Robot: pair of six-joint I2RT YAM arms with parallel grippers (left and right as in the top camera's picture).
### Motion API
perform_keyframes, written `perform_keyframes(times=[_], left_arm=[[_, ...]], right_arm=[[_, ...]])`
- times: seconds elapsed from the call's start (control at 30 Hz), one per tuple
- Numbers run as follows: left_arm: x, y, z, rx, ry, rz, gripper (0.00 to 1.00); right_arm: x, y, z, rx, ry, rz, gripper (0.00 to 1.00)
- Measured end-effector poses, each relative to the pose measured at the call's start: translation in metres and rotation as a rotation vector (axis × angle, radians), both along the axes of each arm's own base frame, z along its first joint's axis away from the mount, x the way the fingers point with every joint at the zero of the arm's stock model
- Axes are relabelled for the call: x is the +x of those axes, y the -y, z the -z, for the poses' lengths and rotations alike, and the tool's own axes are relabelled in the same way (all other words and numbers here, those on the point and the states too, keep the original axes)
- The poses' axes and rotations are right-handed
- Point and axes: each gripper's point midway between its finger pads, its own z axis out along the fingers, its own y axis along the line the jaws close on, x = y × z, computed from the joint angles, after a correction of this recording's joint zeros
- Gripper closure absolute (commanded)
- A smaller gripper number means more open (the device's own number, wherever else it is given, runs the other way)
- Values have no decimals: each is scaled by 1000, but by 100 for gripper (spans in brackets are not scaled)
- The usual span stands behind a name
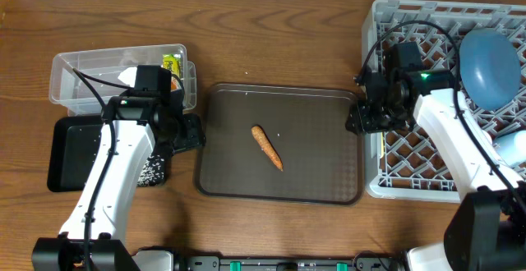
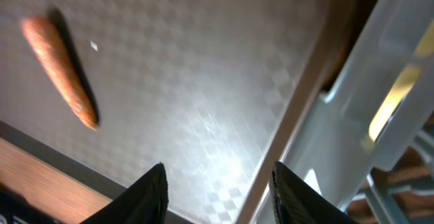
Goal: Sort waste into correct bins and load items into the dishwasher rack
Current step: 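Open the right gripper and withdraw it above the rack, then reach the left gripper to the carrot on the brown tray and grasp it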
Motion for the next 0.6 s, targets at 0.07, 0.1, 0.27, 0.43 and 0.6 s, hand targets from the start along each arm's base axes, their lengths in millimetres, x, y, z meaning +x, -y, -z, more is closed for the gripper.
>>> perform_keyframes(times=[0.07, 0.1, 0.27, 0.43, 0.6], left_arm=[[0, 0, 0, 0, 0, 0, 46], [0, 0, 0, 0, 0, 0, 41], [0, 0, 0, 0, 0, 0, 40], [0, 0, 0, 0, 0, 0, 40], [0, 0, 0, 0, 0, 0, 40]], right_arm=[[-3, 4, 3, -25, -19, 10, 53], [-4, 7, 4, -39, -24, 16, 53], [-6, 16, 7, -91, -38, 47, 52], [-7, 17, 8, -107, -50, 78, 51], [-8, 19, 8, -115, -57, 93, 51]])
